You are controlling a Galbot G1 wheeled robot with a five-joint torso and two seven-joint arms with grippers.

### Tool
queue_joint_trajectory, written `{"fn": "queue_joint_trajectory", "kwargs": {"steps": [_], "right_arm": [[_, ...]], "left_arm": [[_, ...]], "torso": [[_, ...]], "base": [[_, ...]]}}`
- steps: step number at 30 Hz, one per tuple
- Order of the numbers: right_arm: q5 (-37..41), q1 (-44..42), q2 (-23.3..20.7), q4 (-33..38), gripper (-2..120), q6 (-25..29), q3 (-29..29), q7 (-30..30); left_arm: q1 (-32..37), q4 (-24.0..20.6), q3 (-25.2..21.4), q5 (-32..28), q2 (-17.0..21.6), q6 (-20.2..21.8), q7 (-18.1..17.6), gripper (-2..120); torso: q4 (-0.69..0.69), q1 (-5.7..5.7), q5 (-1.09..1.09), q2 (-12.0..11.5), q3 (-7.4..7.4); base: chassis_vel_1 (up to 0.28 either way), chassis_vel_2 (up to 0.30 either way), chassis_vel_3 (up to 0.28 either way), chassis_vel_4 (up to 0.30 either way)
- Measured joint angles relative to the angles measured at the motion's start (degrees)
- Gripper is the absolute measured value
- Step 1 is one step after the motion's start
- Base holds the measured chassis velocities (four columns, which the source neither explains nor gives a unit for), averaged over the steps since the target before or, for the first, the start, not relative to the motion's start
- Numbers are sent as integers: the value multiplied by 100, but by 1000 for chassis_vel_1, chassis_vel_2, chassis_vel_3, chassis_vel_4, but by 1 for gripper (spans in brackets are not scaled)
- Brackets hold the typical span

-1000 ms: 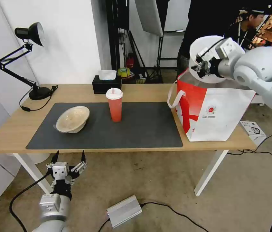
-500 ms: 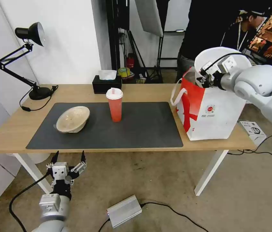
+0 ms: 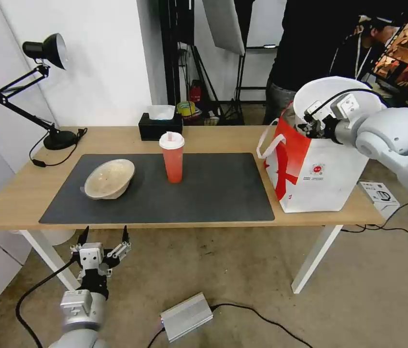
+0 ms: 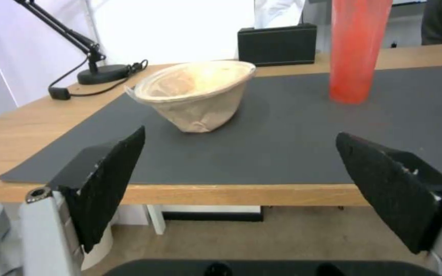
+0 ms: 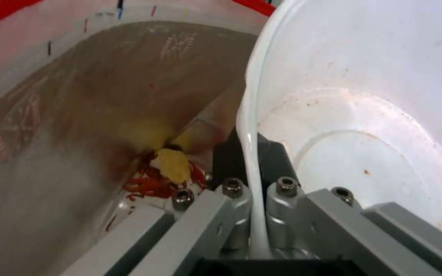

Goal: Pick up the trash from the table and place it into the takeout bag.

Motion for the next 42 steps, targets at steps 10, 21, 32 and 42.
{"fn": "queue_joint_trajectory", "kwargs": {"steps": [10,21,32,42], "right_arm": [[25,41,-86,131,0,-10,57,-22],[72,200,-129,183,0,-20,94,-31],[169,295,-174,263,0,-30,94,-27],[186,296,-191,346,0,-43,84,-26]], "left_arm": [[4,3,13,16,-12,0,4,100],[17,-8,23,29,-24,0,6,100],[5,-19,29,33,-27,0,8,100],[-4,-25,20,31,-35,0,9,100]], "torso": [[0,0,0,0,0],[0,0,0,0,0],[0,0,0,0,0],[0,0,0,0,0]], "base": [[0,0,0,0],[0,0,0,0],[0,0,0,0],[0,0,0,0]]}}
